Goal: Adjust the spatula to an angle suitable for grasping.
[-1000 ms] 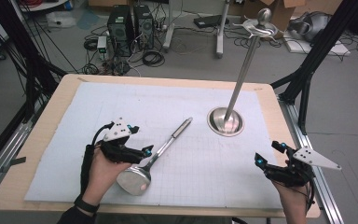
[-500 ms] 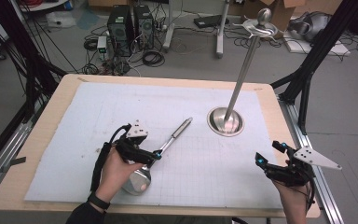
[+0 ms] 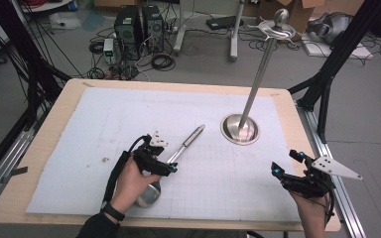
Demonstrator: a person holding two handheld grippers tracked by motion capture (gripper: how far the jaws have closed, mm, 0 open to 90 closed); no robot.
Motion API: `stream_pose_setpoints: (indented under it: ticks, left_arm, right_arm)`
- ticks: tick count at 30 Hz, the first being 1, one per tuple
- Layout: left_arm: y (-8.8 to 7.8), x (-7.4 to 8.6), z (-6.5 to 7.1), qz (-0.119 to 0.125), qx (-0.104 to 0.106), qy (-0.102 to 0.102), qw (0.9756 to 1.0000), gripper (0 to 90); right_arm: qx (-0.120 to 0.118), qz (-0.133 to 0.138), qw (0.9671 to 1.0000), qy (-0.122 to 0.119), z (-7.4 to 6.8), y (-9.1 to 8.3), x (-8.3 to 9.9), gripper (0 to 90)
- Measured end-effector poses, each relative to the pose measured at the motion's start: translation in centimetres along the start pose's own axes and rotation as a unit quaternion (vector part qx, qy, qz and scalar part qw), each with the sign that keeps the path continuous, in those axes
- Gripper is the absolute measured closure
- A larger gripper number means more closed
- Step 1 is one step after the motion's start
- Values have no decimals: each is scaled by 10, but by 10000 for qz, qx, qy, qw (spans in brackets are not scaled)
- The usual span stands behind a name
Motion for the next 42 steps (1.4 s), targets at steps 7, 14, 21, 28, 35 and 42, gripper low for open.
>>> stream_pose_setpoints:
  ticks: [7, 14, 21, 28, 35, 42]
  left_arm:
    - [6, 4, 2, -258, -24, -53, 9996, 334]
    - [12, 8, 2, -489, -105, -66, 9987, 421]
    - [16, 9, 1, -590, -153, -153, 9980, 450]
    - [18, 8, 1, -679, -259, -189, 9972, 491]
    - [19, 7, 5, -729, -317, -112, 9968, 563]
    - [19, 7, 4, -746, -340, -245, 9963, 596]
  right_arm:
    - [-1, 17, 10000, 9, 1, 0, 0, 153]
    - [26, 5, 10000, 15, 2, -1, 1, 153]
    - [12, -3, 10000, 35, 2, 0, 1, 153]
    - [5, -1, 10000, 46, 2, 0, 1, 153]
    - [14, 16, 10000, 32, 3, 1, 1, 153]
    - [27, 17, 10000, 47, 5, -1, 1, 154]
Point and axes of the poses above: each handheld gripper's, and its own axes: y roughly forward along the jaws, x roughly out of its underside, z roughly to its right, the point moved 7 cm from there along y, roughly forward along the jaws, and after that the axes turned 4 degrees about -y, right-handed, at the moved point
